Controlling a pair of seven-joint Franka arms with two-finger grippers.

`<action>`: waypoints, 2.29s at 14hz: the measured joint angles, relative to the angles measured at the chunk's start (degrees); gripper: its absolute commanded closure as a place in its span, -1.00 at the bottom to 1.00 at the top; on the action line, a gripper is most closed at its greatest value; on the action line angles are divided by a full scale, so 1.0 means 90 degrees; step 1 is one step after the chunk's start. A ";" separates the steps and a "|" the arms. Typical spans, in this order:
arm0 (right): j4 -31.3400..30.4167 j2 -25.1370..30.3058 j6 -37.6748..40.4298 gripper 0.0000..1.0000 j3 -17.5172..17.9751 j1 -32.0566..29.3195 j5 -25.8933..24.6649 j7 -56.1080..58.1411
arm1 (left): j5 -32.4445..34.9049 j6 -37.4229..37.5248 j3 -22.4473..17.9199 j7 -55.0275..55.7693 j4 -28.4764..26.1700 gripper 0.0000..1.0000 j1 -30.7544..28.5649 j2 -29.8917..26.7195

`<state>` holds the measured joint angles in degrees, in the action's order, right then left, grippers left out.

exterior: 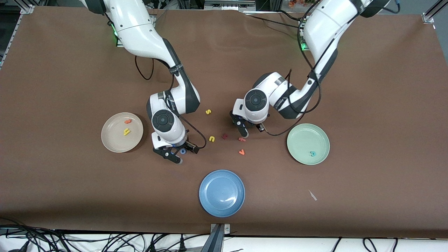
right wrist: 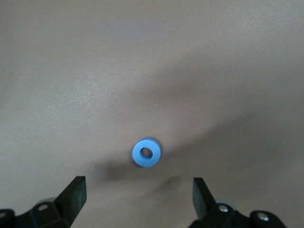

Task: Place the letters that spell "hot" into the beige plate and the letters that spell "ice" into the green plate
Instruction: 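Grasp the pink letter with the left gripper while the right gripper reaches the blue o, then drop the pink letter into the green plate while the right gripper grasps the o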

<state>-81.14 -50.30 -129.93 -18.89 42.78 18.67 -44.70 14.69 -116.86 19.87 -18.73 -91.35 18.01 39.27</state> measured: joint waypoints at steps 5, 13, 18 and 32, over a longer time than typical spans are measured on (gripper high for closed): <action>0.0004 -0.0036 0.0008 -0.64 0.0177 -0.0243 0.0057 0.0074 | -0.0015 0.0450 -0.0019 -0.1105 -0.0002 0.95 -0.0772 -0.0298; 0.0008 -0.0091 0.0011 -0.40 0.0217 -0.0330 0.0162 0.0111 | -0.0016 0.0539 -0.0058 -0.1874 -0.0074 0.91 -0.1608 -0.0234; 0.0021 -0.0106 0.0010 -0.22 0.0216 -0.0400 0.0294 0.0228 | -0.0016 0.0097 -0.0106 -0.1939 -0.0130 0.43 -0.1788 0.0016; 0.0071 -0.0114 0.0023 0.38 0.0217 -0.0443 0.0383 0.0233 | -0.0029 0.0251 0.0492 0.1954 -0.0128 -1.00 -0.1126 0.0007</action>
<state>-80.50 -51.33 -129.72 -16.94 38.79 22.12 -42.61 14.42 -114.60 24.29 -1.14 -92.50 7.87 39.33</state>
